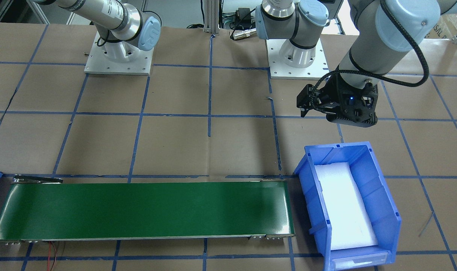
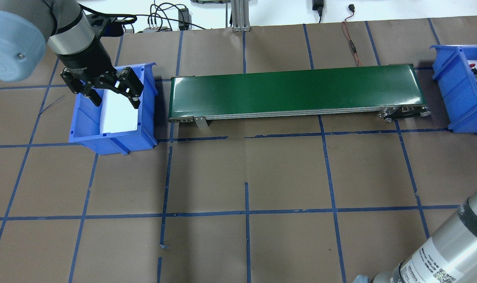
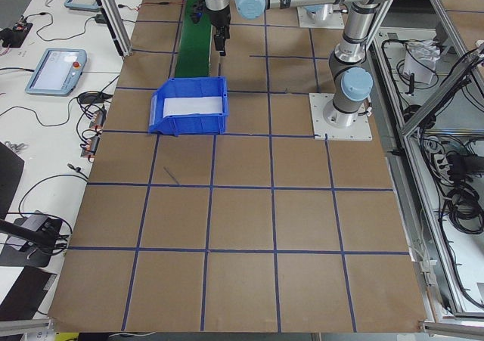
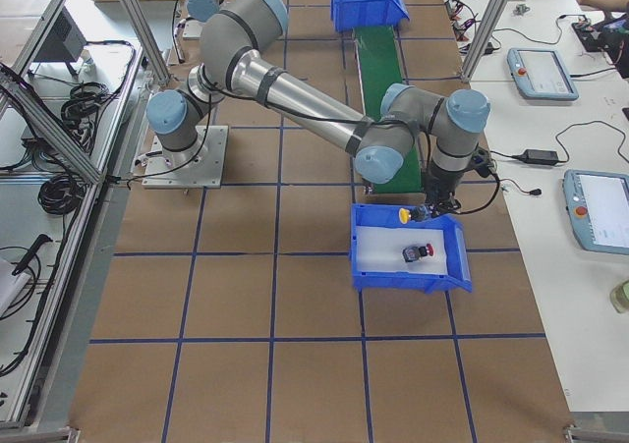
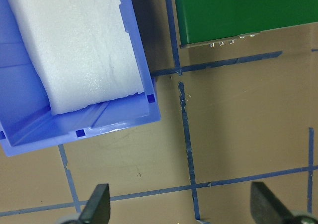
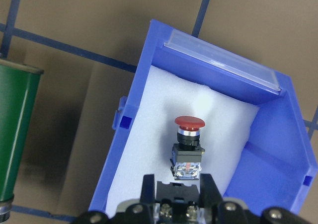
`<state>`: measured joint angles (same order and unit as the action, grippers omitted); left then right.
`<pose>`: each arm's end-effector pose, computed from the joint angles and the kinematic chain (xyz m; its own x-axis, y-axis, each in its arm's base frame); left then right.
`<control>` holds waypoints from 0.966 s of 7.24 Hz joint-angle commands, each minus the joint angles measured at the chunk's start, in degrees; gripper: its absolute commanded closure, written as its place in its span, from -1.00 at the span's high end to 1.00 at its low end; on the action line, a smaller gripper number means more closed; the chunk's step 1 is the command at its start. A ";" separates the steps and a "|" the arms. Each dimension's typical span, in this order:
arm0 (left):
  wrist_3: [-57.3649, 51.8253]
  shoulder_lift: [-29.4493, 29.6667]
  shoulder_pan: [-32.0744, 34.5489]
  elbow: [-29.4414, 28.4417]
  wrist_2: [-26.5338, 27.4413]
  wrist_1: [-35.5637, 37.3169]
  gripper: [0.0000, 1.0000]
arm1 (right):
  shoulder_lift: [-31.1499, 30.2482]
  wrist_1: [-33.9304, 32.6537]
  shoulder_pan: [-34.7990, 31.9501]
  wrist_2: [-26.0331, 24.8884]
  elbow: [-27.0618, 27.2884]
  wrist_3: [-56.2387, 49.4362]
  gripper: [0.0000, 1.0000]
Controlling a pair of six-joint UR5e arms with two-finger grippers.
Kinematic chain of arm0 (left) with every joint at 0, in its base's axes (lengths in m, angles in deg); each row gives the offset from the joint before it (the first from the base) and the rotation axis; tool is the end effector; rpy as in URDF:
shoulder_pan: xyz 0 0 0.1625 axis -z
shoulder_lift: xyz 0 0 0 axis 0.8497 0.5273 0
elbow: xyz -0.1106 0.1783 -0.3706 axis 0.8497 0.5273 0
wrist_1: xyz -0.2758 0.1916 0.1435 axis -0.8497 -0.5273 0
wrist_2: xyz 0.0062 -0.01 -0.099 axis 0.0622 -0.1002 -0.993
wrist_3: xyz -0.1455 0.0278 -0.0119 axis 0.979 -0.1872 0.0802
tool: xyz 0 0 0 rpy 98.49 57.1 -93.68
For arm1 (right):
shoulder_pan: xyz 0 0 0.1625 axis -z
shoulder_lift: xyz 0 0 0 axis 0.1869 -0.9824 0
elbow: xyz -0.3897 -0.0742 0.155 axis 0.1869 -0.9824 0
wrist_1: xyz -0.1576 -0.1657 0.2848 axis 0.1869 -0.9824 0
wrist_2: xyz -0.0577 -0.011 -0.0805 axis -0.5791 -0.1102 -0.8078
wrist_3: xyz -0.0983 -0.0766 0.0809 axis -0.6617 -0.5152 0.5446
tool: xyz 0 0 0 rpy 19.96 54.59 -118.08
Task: Transport two buttons from left to right
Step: 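Lower the yellow button into the bin beside the red button and release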
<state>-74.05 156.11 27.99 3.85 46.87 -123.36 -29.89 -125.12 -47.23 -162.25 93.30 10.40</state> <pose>-0.1028 -0.4705 0.3981 -0.9905 0.1348 0.0279 0.1371 0.9844 0.1107 -0.2807 -0.6777 0.3228 -0.9396 -0.3041 0.1572 -0.3115 0.9499 -0.0239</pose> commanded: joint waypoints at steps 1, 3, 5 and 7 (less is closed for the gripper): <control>0.00 0.00 0.05 0.00 -0.07 0.04 1.00 | 4.71 -1.55 1.30 1.74 -3.00 -2.10 -0.82; 0.00 0.00 -0.03 0.00 0.02 -0.05 1.00 | 7.10 -3.38 2.10 3.49 -3.98 -2.98 -0.82; 0.00 0.09 0.05 0.00 -0.24 -0.05 1.00 | 7.37 -3.57 2.19 3.68 -3.89 -3.25 -0.82; 0.00 0.00 -0.03 0.00 -0.24 -0.05 1.00 | 8.16 -4.80 2.19 4.82 -3.63 -3.34 -0.82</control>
<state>-74.05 156.16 28.01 3.85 46.65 -123.41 -22.21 -129.26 -45.10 -157.89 89.58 7.13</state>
